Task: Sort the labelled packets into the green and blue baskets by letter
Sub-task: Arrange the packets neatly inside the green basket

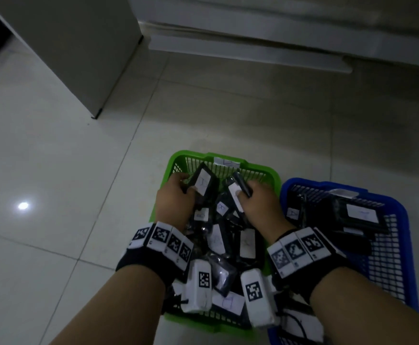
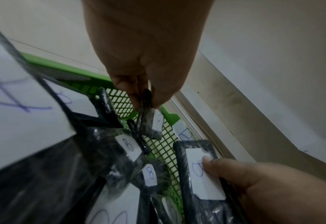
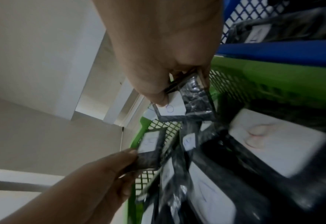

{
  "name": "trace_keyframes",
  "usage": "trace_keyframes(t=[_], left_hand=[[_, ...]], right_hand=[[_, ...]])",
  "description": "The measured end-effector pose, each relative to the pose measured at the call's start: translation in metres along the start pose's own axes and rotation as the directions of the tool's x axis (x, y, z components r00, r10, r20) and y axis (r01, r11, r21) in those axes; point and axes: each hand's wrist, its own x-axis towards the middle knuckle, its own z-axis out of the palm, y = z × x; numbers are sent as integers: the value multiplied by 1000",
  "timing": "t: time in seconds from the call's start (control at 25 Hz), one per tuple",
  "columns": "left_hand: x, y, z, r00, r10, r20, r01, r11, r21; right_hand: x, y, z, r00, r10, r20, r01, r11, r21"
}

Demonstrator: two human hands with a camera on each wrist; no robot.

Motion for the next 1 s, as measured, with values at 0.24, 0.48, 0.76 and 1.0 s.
trace_keyframes(t=[0.24, 0.48, 0.76, 1.0], left_hand=[[33, -12, 13, 957, -26, 287, -37, 977, 210], [22, -9, 13, 950, 20, 312, -45, 996, 71], [21, -11, 11, 981, 58, 182, -18, 977, -213], [20, -20, -3, 895, 224, 384, -19, 882, -470]], right_hand=[[9, -5, 3, 993, 46, 106, -56, 995, 87], [10, 0, 8, 981, 53, 187, -68, 995, 74], [19, 6, -9, 880, -444, 169, 469, 869, -157], [22, -5, -11, 709, -526, 470, 643, 756, -124]])
